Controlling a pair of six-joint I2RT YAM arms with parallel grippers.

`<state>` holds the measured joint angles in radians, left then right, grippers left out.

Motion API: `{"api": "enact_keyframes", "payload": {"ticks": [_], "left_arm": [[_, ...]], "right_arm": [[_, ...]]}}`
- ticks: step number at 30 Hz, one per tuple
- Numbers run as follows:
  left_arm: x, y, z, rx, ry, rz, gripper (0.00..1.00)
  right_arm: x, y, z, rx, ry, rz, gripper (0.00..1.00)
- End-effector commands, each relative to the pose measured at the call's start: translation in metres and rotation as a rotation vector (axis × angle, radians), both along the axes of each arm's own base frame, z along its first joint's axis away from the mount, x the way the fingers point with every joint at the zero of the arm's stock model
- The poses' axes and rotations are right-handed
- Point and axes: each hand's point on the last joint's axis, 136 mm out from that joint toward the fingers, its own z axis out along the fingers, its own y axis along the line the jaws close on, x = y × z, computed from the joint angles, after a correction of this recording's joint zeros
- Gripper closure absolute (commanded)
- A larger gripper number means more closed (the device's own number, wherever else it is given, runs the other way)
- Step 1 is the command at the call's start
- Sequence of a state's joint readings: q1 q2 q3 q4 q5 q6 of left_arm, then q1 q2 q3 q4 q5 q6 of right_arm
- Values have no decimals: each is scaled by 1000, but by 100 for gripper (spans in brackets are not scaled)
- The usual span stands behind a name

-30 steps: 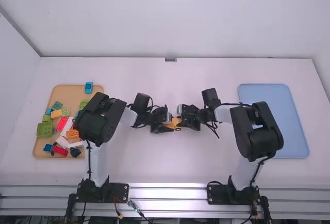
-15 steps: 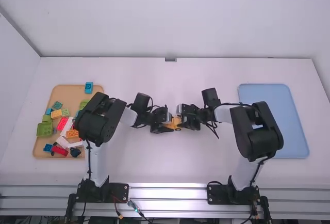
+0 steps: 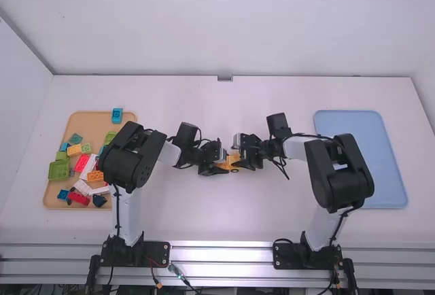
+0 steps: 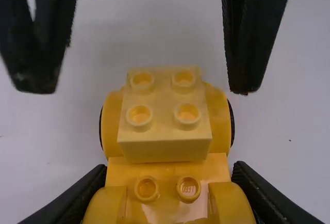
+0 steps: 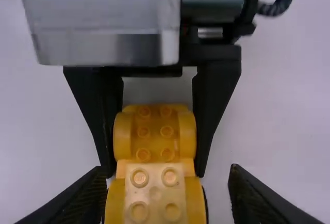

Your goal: Assemble lego blocks to make yellow taxi

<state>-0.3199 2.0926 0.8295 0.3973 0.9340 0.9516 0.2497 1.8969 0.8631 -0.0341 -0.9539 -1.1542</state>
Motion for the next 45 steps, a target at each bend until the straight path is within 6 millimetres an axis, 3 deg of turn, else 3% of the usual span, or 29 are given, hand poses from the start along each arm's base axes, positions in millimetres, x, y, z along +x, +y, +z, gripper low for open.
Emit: {"api": "enact_keyframes", "payload": {"ticks": [1,2,3,34,38,45], "left_arm": [[-4,14,-31,98,28,40,54],[-4,14,-30,98,26,40,54],[-4,14,-30,98,27,40,54],[-4,14,-31,98,31,42,56],[-4,14,-30,98,30,41,56],[-3,13,-30,96,28,41,56]], "right_arm": [[6,2,29,74,-43,10,68],[7,0,28,70,-42,3,91],[7,-1,27,63,-40,0,100],[-32,-19,-88,-225,289,-68,100],[-34,-23,-82,-181,292,-46,100],[-6,-11,-30,0,144,21,100]]}}
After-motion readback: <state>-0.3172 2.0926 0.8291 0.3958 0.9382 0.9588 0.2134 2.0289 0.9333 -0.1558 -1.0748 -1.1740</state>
